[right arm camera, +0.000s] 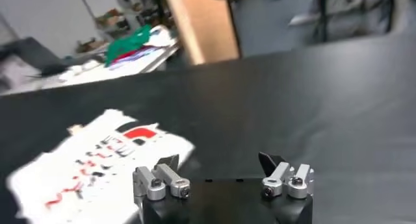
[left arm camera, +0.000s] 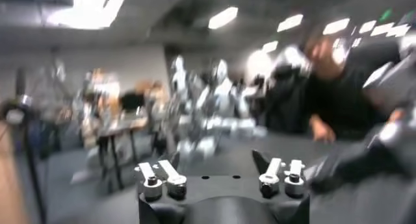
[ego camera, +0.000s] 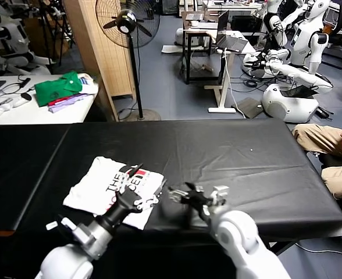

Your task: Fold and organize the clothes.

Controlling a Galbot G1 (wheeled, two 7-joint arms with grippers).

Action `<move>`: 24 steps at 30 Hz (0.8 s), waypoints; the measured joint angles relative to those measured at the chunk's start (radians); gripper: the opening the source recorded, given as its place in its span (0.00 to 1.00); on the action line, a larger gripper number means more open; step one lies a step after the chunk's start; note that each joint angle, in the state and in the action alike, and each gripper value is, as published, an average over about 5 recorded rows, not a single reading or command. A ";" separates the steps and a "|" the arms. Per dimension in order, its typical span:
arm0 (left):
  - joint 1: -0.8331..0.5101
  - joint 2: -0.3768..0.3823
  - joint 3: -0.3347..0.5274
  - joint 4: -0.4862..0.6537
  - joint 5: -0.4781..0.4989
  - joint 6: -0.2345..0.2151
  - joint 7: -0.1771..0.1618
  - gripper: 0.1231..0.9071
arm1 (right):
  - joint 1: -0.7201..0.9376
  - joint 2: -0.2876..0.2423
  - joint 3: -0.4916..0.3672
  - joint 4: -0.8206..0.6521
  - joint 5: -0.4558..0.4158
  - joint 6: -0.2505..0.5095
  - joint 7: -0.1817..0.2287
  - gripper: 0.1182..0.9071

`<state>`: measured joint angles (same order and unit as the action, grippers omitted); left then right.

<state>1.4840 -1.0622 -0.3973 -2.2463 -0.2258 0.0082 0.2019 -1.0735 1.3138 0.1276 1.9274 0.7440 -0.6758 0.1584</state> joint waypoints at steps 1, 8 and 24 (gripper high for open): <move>0.006 0.000 -0.009 -0.004 0.001 -0.005 -0.005 0.86 | 0.019 0.014 -0.016 -0.024 0.020 0.002 0.012 0.86; 0.045 -0.016 -0.055 -0.008 0.016 -0.030 -0.028 0.86 | 0.097 0.075 -0.074 -0.157 0.093 0.030 0.066 0.81; 0.104 -0.041 -0.125 0.007 0.018 -0.084 -0.047 0.86 | 0.212 0.060 -0.104 -0.314 -0.300 0.175 -0.056 0.01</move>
<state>1.5882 -1.1031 -0.5228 -2.2392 -0.2080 -0.0760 0.1553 -0.8617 1.3737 0.0240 1.6135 0.4443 -0.5009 0.1022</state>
